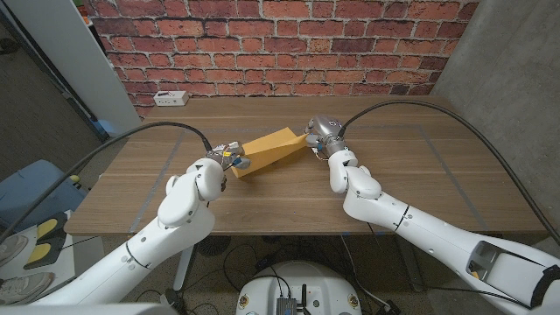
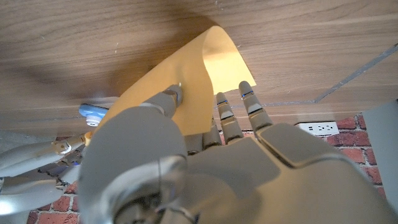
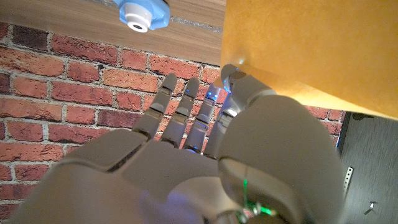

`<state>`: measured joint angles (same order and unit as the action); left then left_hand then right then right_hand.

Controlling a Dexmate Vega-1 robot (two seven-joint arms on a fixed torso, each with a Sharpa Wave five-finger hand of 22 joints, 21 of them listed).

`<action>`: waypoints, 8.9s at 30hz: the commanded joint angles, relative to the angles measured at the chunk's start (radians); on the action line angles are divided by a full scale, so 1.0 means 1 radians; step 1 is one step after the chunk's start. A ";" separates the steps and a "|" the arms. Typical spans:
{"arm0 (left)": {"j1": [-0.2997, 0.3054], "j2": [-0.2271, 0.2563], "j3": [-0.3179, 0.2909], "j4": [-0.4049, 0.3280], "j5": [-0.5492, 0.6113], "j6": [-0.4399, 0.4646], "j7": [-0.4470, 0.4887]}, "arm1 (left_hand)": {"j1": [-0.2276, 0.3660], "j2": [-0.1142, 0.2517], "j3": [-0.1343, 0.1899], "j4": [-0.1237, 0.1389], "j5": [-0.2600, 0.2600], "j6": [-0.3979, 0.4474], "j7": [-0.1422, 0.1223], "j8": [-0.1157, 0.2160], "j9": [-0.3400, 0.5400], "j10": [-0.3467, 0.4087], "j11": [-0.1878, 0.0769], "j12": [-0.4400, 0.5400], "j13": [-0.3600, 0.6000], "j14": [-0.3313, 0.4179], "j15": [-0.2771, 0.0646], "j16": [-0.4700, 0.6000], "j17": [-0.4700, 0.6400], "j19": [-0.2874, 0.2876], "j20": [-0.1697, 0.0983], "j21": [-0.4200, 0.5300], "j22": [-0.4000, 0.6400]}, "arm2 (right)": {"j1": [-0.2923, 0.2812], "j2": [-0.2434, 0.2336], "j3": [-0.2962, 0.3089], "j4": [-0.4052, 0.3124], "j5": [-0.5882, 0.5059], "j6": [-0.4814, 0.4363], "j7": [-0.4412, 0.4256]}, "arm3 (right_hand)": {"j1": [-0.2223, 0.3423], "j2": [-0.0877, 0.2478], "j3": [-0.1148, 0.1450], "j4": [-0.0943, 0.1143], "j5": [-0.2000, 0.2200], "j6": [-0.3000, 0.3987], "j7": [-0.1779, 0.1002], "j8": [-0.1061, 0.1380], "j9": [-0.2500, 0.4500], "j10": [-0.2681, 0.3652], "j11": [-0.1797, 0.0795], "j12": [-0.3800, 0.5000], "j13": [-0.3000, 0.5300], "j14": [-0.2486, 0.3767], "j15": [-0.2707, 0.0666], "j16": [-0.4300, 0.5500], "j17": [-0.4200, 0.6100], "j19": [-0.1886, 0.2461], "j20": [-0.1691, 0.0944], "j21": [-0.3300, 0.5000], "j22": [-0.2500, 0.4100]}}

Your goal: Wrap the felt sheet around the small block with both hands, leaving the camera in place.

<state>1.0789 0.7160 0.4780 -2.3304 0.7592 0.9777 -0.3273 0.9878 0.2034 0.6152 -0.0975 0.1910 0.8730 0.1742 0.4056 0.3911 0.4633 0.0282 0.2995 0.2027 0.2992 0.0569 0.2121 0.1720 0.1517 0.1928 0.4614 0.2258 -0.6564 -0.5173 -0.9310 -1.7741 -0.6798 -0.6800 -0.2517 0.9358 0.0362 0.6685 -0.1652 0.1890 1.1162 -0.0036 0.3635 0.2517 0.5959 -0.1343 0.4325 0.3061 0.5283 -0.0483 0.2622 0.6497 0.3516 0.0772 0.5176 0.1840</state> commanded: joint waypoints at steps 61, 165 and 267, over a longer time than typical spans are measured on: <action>0.138 0.100 -0.369 -0.026 -1.443 -0.064 0.816 | -0.064 -0.025 0.125 0.009 0.076 0.004 0.032 0.148 0.238 0.155 0.102 -0.022 0.012 0.239 0.049 -0.009 0.001 0.173 -0.009 0.161 0.012 | 0.335 0.040 -0.218 0.048 -0.347 -0.083 0.737 | -0.022 -0.012 0.039 0.003 -0.003 0.055 0.054 0.028 0.014 -0.026 0.002 -0.026 0.005 -0.008 -0.156 -0.025 -0.018 -0.006 -0.011 -0.007 0.002; 0.148 0.101 -0.339 0.143 -1.756 -0.231 1.147 | -0.154 -0.029 0.186 0.017 0.234 0.003 0.031 0.376 0.540 0.218 0.153 -0.064 0.037 0.327 0.085 -0.004 0.015 0.255 -0.014 0.304 0.002 | 0.439 0.173 -0.183 0.407 0.195 0.440 0.748 | 0.012 0.117 -0.101 0.006 -0.002 -0.566 -0.116 -0.187 -0.054 -0.210 0.032 -0.212 -0.049 -0.190 -0.119 -0.084 -0.205 -0.030 -0.024 -0.050 0.002; -0.365 0.306 0.360 0.019 -0.523 0.181 0.261 | -0.875 -0.017 -0.006 0.281 0.005 -0.296 -0.044 -0.223 -0.186 -0.010 0.022 -0.079 0.009 -0.022 -0.037 -0.027 0.012 -0.147 -0.142 0.120 -0.037 | 0.417 0.064 -0.309 0.191 0.066 0.019 0.923 | -0.058 0.050 -0.027 0.053 -0.017 -0.556 -0.086 -0.175 -0.062 -0.175 0.086 -0.231 -0.082 -0.180 -0.076 -0.046 -0.350 -0.031 0.000 -0.084 -0.005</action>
<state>0.7688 1.0301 0.7803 -2.3236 0.2574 1.0724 -0.0229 0.1310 0.1211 0.5972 0.1827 0.1854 0.6001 0.1309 0.1881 0.2051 0.4744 0.0613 0.2317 0.2097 0.2888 0.0163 0.1885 0.1825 0.0073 0.0380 0.5839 0.1861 -0.2161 -0.4390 -1.2664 -1.5591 -0.6417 -0.6673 0.6936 0.9123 0.0870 0.6601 -0.1345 0.1772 0.5458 -0.1129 0.1833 0.0596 0.4170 -0.0484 0.1961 0.2190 0.3551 -0.0429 0.2054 0.2928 0.3093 0.0807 0.4362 0.1764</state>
